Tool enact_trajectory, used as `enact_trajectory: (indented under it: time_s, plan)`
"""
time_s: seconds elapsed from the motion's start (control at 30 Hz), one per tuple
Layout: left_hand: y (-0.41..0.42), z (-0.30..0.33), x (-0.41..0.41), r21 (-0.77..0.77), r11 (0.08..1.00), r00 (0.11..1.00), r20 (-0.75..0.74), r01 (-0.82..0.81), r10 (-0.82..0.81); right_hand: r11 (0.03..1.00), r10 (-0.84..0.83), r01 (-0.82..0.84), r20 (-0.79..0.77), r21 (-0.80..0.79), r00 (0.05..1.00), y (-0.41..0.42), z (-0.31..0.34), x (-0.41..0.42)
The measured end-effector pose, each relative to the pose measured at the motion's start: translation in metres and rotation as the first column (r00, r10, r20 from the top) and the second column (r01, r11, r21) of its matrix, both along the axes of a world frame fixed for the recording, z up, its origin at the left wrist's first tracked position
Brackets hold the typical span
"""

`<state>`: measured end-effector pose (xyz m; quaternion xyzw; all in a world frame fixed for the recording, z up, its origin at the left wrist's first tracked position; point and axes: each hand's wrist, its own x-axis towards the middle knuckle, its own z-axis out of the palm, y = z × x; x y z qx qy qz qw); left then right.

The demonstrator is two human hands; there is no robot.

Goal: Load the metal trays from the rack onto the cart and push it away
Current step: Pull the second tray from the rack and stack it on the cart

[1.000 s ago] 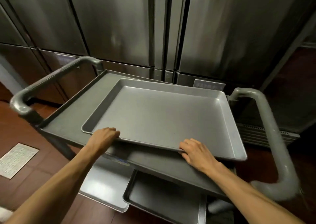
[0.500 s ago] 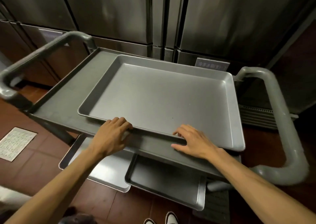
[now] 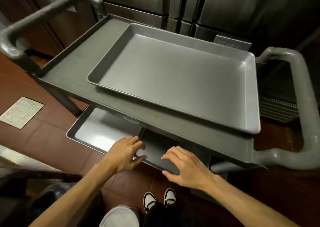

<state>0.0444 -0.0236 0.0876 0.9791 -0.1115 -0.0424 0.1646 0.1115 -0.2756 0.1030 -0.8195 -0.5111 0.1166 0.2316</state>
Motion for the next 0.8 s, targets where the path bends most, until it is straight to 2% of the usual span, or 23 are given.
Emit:
enact_trajectory:
  time_s: [0.13,0.3,0.47,0.57,0.8]
  plan:
    - [-0.001,-0.037,-0.019,0.047,0.997,0.982,-0.172,-0.068,0.075,0.987,-0.035,0.025,-0.064,-0.158,0.997,-0.003,-0.041,-0.010]
    - [-0.016,-0.082,-0.025,0.058,0.995,0.970,-0.229,-0.076,0.088,0.952,-0.086,0.051,-0.105,-0.303,0.991,-0.018,-0.089,-0.012]
    - [-0.045,-0.131,-0.011,0.079,0.997,0.970,-0.240,-0.023,0.041,0.927,-0.137,0.089,-0.108,-0.365,0.985,-0.031,-0.131,0.003]
    - [-0.062,-0.161,-0.001,0.121,0.993,0.970,-0.243,0.007,0.023,0.923,-0.209,0.159,-0.109,-0.349,0.972,-0.040,-0.153,0.013]
    - [-0.084,-0.202,0.007,0.212,0.976,0.937,-0.349,0.049,0.029,0.868,-0.362,0.287,-0.120,-0.405,0.924,-0.067,-0.191,-0.001]
